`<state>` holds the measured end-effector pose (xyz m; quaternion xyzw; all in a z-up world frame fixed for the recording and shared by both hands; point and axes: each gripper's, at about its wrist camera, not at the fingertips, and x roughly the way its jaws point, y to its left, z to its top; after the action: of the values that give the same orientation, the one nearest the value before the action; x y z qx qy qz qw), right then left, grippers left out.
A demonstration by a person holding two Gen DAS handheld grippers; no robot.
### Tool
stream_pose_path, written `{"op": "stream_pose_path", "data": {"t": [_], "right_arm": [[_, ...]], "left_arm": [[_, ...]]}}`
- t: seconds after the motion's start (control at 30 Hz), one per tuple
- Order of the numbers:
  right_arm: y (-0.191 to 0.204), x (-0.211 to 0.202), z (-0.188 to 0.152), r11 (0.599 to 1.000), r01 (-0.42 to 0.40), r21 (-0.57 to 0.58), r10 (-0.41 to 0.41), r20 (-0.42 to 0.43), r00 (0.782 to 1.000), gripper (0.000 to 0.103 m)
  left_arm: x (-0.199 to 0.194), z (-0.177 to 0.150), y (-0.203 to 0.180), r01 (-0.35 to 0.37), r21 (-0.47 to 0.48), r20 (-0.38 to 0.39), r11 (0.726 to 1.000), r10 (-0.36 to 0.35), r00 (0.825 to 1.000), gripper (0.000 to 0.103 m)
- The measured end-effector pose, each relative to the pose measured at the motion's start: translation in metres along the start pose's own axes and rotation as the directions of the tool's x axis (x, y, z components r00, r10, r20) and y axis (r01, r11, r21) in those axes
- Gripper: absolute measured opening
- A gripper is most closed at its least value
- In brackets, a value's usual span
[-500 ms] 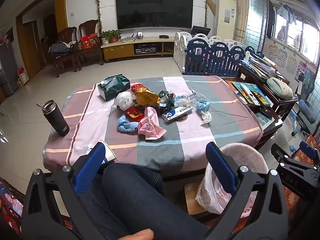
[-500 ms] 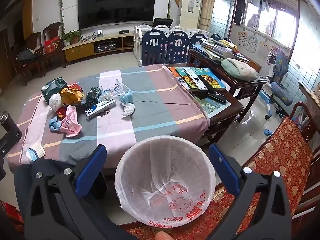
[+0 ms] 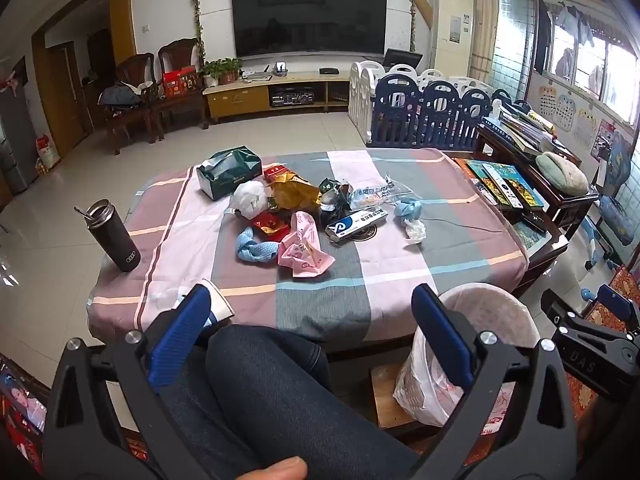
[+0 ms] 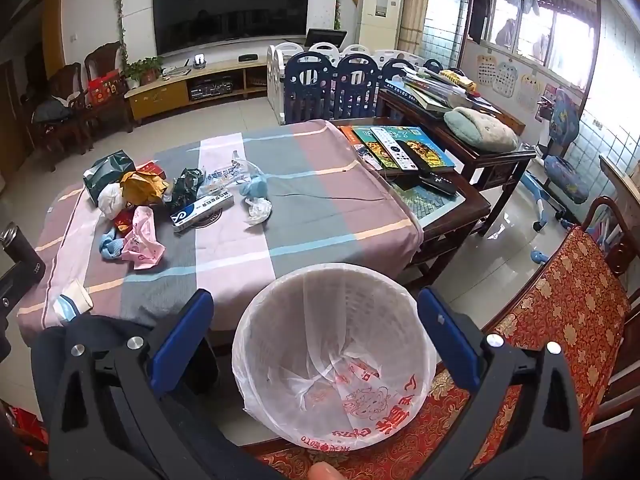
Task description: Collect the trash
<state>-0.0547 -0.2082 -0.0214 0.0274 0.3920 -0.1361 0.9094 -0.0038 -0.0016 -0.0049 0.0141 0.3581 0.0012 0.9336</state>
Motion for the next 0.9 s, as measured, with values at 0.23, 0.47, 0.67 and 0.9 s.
{"op": "stream_pose_path", "data": {"t": [0.23,0.47,0.67,0.9], "right_arm": [[-0.003,0.004,0.002,0.999,-0.022,0.023,0.023,-0.018,1.0,0.1],[-0.003,0.005,0.0,0.998,-0.05,0.038,0.051,-0.03,0.998,0.1],[-0.002,0.003,0.0,0.998,-0.05,0.036,0.051,-0.026,0.998,0.1],[0.0,0.002,0.0,0.998,-0.054,0.035,0.055,-0.025,0.998,0.1]], "left_arm": [[0.0,-0.006,-0.002,-0.001,0.004,-0.004,1.0,0.001,1.0,0.1],[0.008,-0.001,0.001,-0.003,0.008,-0.012,1.0,0.003,1.0,0.1],[0.009,-0.003,0.0,-0.002,0.008,-0.014,1.0,0.002,1.0,0.1],[0.009,-0.003,0.0,-0.003,0.008,-0.015,1.0,0.003,1.0,0.1]]}}
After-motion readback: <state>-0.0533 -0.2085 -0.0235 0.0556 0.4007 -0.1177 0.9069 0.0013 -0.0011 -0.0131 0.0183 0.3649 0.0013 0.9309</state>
